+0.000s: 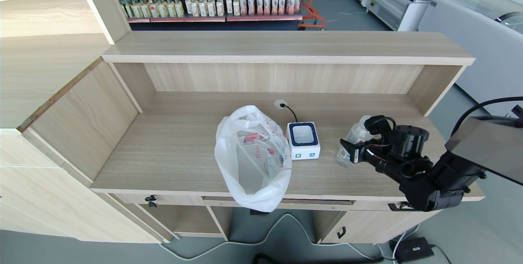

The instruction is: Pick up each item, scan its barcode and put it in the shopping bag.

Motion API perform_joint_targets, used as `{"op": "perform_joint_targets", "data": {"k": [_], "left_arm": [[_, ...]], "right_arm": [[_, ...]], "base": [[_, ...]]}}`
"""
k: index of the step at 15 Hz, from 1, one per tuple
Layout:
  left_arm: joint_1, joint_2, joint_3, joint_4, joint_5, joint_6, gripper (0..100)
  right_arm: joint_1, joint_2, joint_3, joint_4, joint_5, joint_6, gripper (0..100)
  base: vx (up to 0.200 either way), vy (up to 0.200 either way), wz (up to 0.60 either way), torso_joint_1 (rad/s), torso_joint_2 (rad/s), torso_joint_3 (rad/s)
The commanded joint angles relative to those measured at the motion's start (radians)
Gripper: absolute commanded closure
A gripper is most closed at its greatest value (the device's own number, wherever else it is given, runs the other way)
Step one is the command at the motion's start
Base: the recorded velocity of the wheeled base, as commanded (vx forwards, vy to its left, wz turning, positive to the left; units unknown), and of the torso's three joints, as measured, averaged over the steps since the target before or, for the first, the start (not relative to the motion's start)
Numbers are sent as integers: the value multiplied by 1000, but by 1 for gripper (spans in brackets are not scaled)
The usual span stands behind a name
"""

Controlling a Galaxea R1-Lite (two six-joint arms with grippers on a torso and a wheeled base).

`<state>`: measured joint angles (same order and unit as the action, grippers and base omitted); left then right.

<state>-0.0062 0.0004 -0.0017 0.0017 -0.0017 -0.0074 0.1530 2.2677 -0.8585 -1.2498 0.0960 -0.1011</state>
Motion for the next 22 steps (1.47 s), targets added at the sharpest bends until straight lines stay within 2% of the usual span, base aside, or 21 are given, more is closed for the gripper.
{"op": "perform_joint_targets", "data": {"k": [1,7,11,12,15,16,18,19,21,22], "left_arm": [[0,0,0,0,0,0,0],[0,0,0,0,0,0,0],[0,0,0,0,0,0,0],[0,0,0,0,0,0,0],[0,0,0,0,0,0,0],[0,0,0,0,0,0,0],[0,0,0,0,0,0,0],[0,0,0,0,0,0,0],[0,0,0,0,0,0,0],[0,0,0,0,0,0,0]], "right_arm": [[-1,0,12,1,1,1,100],[-24,-54,36,15,36,6,100],[-33,-162,32,138,80,50,100],[-33,-235,38,164,145,101,100],[-30,-534,59,403,383,311,100],[-27,-626,69,431,484,377,100],[-30,-786,87,435,745,512,100],[-29,-846,87,435,843,586,100],[17,-938,96,432,959,707,100],[54,-965,110,428,972,751,100]], "base": [[0,0,0,0,0,0],[0,0,0,0,0,0],[0,0,0,0,0,0],[0,0,0,0,0,0],[0,0,0,0,0,0],[0,0,0,0,0,0],[0,0,0,0,0,0],[0,0,0,0,0,0],[0,0,0,0,0,0],[0,0,0,0,0,0]]}}
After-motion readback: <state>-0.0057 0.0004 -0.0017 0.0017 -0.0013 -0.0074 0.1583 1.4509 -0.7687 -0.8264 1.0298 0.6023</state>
